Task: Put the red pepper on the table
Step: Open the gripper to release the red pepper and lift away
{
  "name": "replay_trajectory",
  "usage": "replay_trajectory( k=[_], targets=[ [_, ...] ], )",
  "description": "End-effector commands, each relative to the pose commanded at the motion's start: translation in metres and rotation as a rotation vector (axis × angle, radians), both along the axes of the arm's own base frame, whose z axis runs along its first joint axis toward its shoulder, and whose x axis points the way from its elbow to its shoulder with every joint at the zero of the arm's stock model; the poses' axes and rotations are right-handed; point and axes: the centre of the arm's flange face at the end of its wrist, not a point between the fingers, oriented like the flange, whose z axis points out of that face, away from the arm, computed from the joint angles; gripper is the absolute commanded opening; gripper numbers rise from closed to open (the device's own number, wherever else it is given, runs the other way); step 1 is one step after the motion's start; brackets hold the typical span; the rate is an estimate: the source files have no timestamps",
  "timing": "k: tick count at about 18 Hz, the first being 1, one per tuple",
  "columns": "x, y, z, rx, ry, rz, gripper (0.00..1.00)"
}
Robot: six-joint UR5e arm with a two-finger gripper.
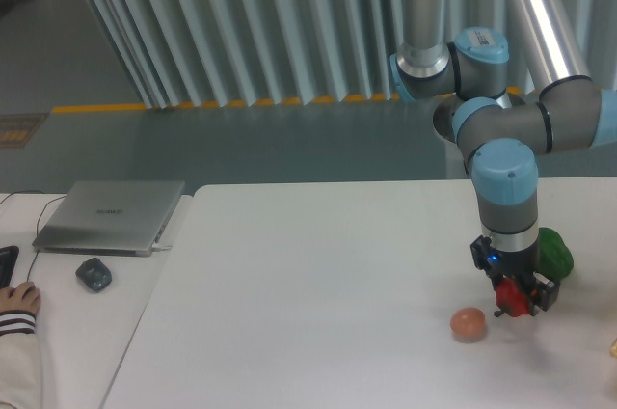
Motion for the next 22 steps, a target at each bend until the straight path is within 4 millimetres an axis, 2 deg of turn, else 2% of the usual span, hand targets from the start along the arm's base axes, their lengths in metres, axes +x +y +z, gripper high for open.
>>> replay_trajectory(
  k=[1, 3, 7, 8, 10, 12, 14, 15, 17, 22],
  targets=[
    [0.0, 0.0, 0.001, 0.001, 0.001, -0.001, 0.76],
    [0.0, 0.0, 0.002, 0.002, 0.002, -0.002, 1.0],
    [-0.002, 0.001, 0.007, 0.01, 0.01, -0.005, 1.0],
    [-0.004, 0.0, 0.015, 0.018, 0.018, -0.017, 1.0],
    [-0.029, -0.032, 0.075, 0.094, 0.067, -0.035, 1.0],
    [-0.054, -0.062, 0.112, 0.162, 0.054, -0.069, 1.0],
    [-0.098, -0.112, 0.164, 0.081, -0.034, -0.234, 1.0],
    [-0.111, -0.127, 0.172, 0.079, -0.032, -0.265, 1.0],
    [-0.12, -0.134, 0.169, 0.079, -0.036, -0.293, 1.0],
    [-0.132, -0.125, 0.133, 0.031, -0.046, -0.349, 1.0]
  ],
)
